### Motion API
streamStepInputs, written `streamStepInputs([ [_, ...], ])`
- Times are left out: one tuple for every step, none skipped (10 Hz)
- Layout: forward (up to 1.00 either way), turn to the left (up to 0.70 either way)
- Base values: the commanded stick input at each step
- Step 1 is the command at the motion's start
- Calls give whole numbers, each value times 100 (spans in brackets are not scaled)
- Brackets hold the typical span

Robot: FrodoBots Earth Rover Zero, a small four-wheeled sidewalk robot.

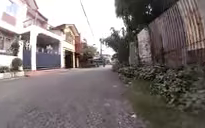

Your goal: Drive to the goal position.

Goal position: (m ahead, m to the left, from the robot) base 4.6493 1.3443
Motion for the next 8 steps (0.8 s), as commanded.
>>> streamStepInputs([
  [70,0],
  [70,0],
  [70,0],
  [70,0],
  [70,0],
  [70,0],
  [70,0],
  [70,0],
])
